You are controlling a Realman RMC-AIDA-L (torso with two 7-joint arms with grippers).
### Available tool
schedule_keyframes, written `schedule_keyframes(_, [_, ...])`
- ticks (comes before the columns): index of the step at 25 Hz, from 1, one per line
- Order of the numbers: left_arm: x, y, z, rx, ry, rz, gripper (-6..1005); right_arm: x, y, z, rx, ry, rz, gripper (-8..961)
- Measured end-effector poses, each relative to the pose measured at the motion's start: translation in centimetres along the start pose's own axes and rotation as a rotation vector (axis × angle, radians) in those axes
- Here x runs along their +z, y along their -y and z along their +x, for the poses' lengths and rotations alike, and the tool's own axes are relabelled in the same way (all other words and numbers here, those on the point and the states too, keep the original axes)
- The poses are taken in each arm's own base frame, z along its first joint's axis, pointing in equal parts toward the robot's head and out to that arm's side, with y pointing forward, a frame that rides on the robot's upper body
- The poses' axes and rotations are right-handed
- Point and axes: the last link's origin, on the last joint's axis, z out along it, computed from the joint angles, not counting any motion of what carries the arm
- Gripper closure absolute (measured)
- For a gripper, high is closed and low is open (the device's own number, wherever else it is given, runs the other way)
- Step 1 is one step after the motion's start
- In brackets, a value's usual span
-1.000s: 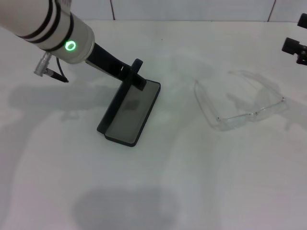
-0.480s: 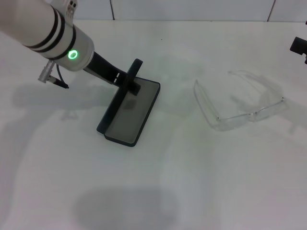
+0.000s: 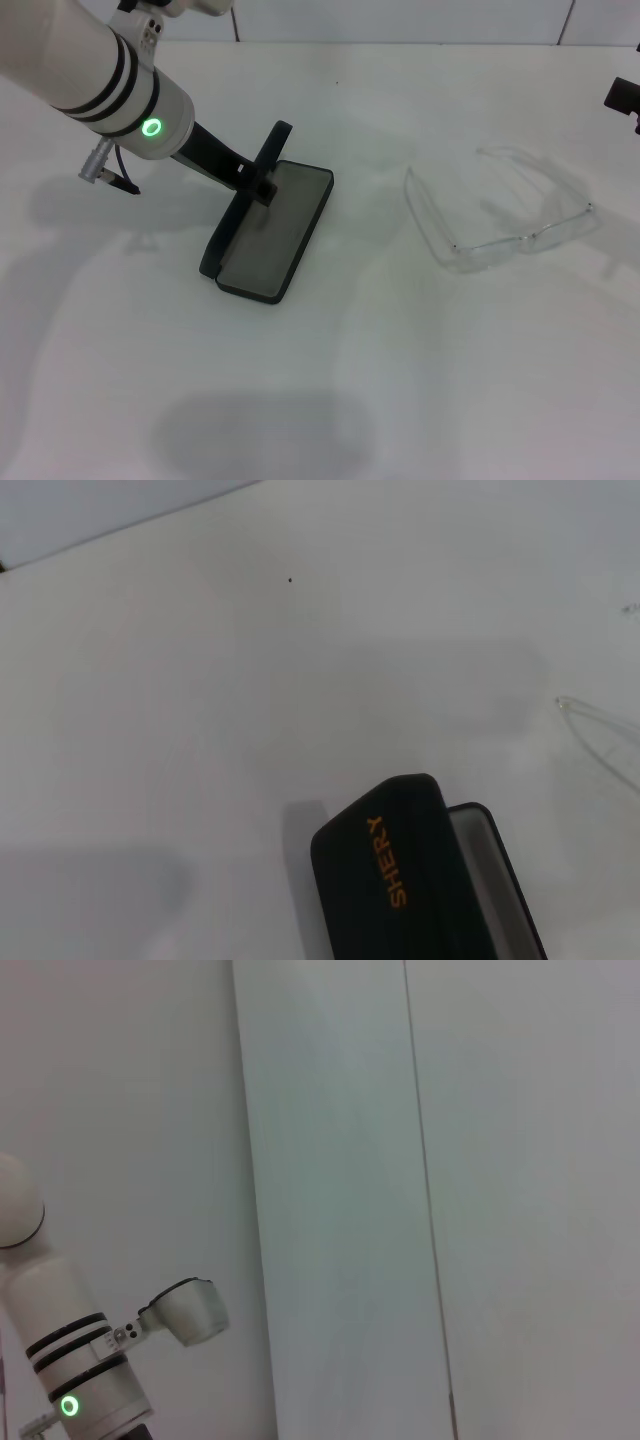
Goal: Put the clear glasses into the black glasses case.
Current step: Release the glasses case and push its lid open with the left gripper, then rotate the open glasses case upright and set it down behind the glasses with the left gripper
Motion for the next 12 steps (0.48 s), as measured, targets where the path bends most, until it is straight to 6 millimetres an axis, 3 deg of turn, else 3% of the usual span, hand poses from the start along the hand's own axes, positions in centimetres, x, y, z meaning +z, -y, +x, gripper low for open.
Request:
schedule_keyframes(2, [0.0,0.0,0.0,0.005,0.000,0.000,364,-0.1,0.0,0.1,0.004,0.003,0.006,81])
schedule_keyframes(7, [0.1,-0.5,0.1,0.048,0.006,0.004,598,-0.6,0.0,0.2,0.008,0.019,0.017,81])
schedule_keyframes(12, [0.1,-1.3,0.4,0.100,0.007,0.011,695,-1.0,0.0,0.2,0.014,0.032,0.026,81])
